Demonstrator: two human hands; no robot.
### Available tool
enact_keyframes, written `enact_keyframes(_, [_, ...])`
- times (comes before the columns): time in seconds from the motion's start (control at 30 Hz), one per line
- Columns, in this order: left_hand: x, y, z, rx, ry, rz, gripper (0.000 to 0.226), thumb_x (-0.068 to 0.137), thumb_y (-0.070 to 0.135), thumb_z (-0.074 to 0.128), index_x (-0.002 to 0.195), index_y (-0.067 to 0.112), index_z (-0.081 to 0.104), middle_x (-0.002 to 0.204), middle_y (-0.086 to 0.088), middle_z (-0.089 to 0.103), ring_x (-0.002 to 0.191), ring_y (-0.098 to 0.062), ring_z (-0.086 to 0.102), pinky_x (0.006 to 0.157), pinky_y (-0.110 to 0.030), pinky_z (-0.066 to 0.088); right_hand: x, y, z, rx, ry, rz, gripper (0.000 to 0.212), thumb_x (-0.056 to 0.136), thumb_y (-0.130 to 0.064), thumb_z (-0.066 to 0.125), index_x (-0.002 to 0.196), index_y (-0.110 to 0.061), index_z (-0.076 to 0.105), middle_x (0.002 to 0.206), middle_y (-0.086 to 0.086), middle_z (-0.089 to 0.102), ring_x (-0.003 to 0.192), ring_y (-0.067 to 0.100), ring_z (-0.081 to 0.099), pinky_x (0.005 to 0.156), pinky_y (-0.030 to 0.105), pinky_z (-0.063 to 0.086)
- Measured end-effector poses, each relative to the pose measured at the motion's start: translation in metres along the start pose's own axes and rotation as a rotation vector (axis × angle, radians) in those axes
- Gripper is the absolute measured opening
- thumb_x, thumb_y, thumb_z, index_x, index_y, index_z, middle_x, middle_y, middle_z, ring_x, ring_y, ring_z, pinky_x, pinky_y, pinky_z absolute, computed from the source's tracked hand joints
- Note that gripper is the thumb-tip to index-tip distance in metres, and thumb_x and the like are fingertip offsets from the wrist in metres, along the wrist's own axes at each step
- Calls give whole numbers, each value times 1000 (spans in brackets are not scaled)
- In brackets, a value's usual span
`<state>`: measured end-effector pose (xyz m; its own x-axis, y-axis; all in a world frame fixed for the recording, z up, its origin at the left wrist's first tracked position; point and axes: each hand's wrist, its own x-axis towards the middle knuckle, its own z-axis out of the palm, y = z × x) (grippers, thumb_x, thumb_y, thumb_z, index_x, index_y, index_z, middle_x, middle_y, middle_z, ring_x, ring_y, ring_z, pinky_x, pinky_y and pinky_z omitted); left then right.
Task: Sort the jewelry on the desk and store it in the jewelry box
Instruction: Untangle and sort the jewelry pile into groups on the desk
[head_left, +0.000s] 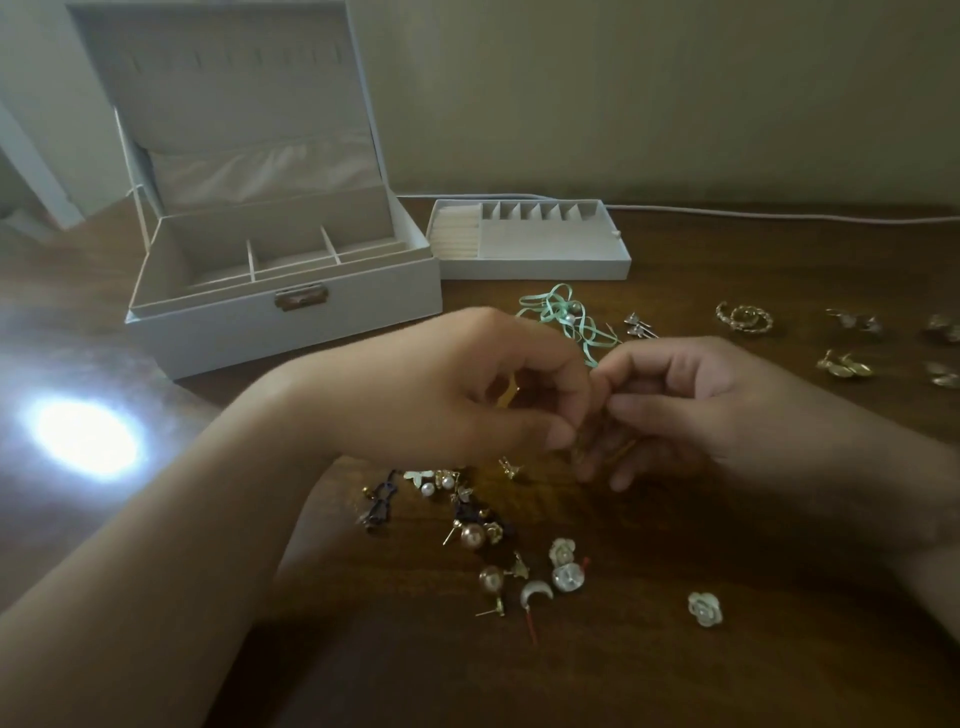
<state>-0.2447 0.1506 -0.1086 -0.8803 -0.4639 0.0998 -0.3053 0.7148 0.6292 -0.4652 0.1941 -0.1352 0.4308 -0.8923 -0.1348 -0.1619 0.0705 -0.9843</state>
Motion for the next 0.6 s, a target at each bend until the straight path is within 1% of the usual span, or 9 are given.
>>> enact_keyframes(0.1, [5,-3,6,-38,144,20,3,90,18,68,92,20,67,84,3,64,72,-19,58,65,-43,50,3,3,5,215,-51,71,20,91,-4,47,106,5,57,97,24,70,89,35,71,67,30,59])
enact_keyframes(0.2, [9,-7,11,13,208,7,4,87,22,69,91,22,69,82,8,62,74,-16,56,65,-34,49,5,4,5,386,-100,129,28,93,-8,44,116,5,57,103,26,67,92,37,70,70,32,60])
enact_keyframes(0.27, [11,-9,14,39,221,-2,5,87,21,69,92,23,70,82,11,61,75,-14,57,66,-28,48,5,4,4,459,-122,150,36,95,-16,43,122,5,55,104,27,67,90,36,70,70,31,60])
enact_keyframes(0.33, [12,-11,15,46,234,-14,8,90,19,67,98,22,70,85,12,62,78,-14,60,68,-28,50,5,4,2,464,-137,148,39,95,-23,44,120,4,58,103,26,67,88,34,69,69,30,60])
enact_keyframes(0.37, [12,-12,15,36,248,-28,10,92,20,66,101,21,70,85,11,64,78,-14,61,68,-28,51,4,2,0,422,-134,138,35,93,-21,48,115,3,61,101,25,67,86,33,70,68,29,59])
enact_keyframes(0.43, [12,-15,14,-5,307,-63,15,93,24,63,106,20,69,82,11,64,72,-10,60,63,-27,49,-3,-3,-8,189,-95,99,18,85,-12,59,98,-3,69,94,20,70,79,29,70,64,27,58])
enact_keyframes(0.5, [11,-17,12,-28,376,-96,15,94,27,62,106,21,69,78,15,63,66,-3,56,61,-19,44,-15,-13,-19,-241,-28,58,9,81,-7,65,87,-9,71,85,14,72,74,22,71,63,24,57])
enact_keyframes(0.57, [10,-19,10,14,415,-128,11,94,25,63,103,23,69,74,14,62,63,0,55,59,-12,41,-25,-21,-33,-725,47,63,16,84,-10,66,88,-25,71,81,0,74,70,8,70,64,21,56])
enact_keyframes(0.6, [9,-19,9,58,419,-141,10,93,25,64,101,24,70,74,12,63,61,-1,55,57,-13,42,-28,-23,-39,-909,83,76,21,85,-13,67,88,-34,68,79,-8,73,68,2,68,65,22,55])
